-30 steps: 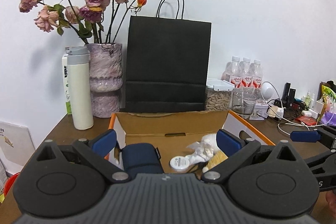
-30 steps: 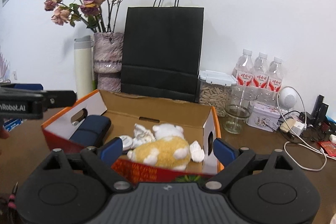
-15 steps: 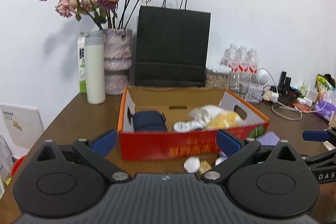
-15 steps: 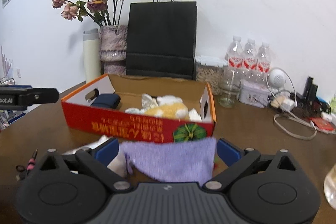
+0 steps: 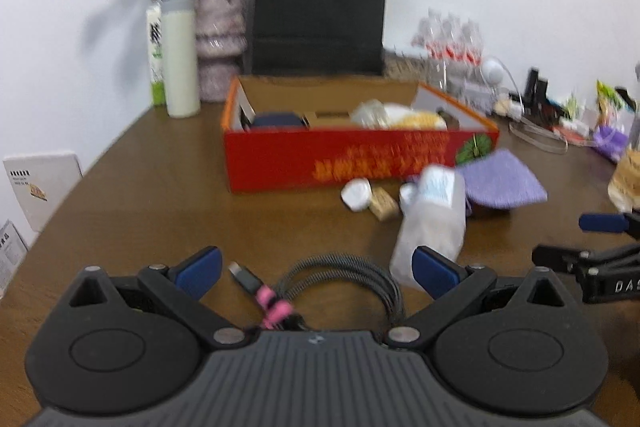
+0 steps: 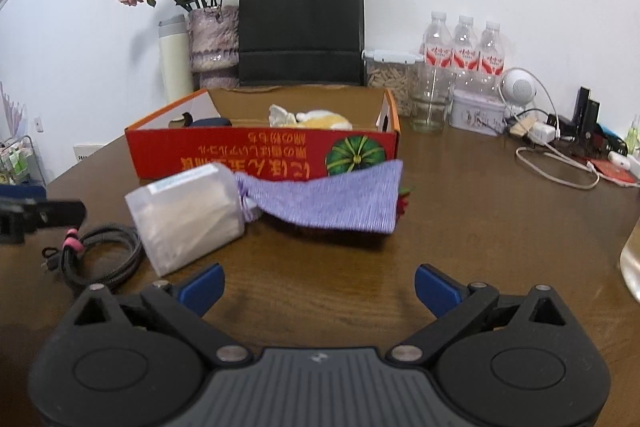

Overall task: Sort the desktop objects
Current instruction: 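Grasp the braided cable with left tool while right tool grasps the clear swab container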

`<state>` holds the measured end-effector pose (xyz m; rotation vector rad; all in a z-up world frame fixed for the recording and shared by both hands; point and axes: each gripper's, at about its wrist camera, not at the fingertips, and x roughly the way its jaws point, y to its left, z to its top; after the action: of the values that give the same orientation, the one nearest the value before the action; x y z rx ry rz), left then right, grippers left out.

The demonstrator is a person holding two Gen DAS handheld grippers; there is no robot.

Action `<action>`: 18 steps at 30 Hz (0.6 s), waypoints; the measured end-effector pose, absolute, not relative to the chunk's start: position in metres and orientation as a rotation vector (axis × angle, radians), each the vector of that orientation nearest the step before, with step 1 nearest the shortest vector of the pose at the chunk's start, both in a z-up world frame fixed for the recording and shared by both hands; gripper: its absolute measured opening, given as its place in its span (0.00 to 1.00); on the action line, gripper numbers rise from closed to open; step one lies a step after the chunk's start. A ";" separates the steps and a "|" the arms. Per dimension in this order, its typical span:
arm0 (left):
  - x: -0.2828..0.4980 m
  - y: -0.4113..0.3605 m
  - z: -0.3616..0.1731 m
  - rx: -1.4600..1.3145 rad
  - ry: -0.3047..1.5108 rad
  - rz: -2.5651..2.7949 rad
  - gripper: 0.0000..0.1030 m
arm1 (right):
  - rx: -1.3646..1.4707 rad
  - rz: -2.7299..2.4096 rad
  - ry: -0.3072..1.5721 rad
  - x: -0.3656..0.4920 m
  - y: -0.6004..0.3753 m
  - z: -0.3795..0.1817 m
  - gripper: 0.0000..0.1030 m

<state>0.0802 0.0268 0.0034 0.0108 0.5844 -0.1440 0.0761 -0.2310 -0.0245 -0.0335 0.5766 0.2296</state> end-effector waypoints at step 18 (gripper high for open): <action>0.105 0.007 -0.034 0.063 0.737 -0.107 1.00 | -0.028 0.260 0.622 0.080 -0.228 -0.039 0.99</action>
<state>0.1055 0.0069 -0.0343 0.0631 0.7375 -0.1065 0.0801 -0.2281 -0.0385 -0.0283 0.6220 0.2601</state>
